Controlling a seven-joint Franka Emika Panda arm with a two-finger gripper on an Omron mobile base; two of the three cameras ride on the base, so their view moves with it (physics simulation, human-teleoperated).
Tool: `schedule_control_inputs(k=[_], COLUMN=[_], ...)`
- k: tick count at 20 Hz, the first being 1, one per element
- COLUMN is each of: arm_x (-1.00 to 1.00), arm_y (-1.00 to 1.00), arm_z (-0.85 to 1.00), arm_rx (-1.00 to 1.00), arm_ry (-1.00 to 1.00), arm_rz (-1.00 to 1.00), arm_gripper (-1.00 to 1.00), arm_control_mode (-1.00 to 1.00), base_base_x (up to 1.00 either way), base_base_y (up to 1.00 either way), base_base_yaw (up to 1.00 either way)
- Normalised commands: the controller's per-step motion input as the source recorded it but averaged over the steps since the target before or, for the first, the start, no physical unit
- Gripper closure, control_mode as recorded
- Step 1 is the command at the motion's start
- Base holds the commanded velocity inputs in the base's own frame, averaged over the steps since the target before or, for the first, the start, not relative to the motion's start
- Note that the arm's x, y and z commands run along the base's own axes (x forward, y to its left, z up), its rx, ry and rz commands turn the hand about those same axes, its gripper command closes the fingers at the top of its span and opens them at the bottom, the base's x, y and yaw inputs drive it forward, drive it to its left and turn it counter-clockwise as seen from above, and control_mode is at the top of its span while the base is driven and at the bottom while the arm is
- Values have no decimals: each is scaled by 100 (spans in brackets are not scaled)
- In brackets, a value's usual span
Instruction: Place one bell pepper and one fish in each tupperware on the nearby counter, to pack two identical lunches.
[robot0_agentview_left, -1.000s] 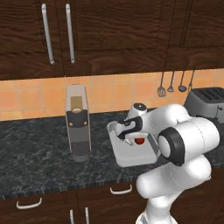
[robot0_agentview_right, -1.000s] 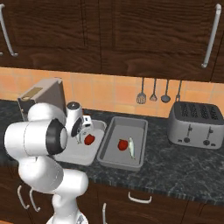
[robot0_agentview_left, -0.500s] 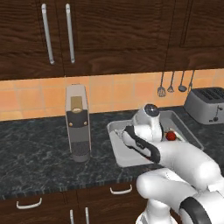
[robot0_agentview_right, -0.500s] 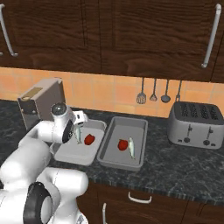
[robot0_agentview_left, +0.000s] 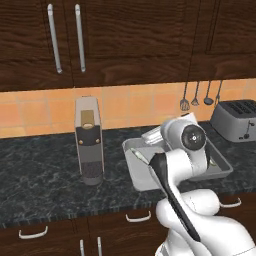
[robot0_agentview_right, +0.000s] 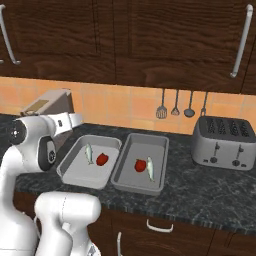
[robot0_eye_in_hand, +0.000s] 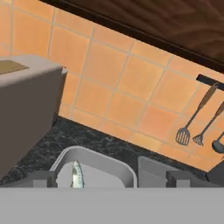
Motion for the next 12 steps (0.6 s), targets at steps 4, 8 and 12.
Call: schedule_control_inputs(k=[4,8,12], arm_x=[0,-66,-100], arm_y=[0,-17,-3], arm_z=[0,0,6], arm_rx=[0,1,-5], arm_ry=[0,-54,-100], arm_rz=[0,2,0], arm_gripper=[-100,-100,-100], arm_control_mode=[-100,-100,-100], base_base_x=[0,0,0], base_base_y=[0,0,0], base_base_yaw=[0,0,0])
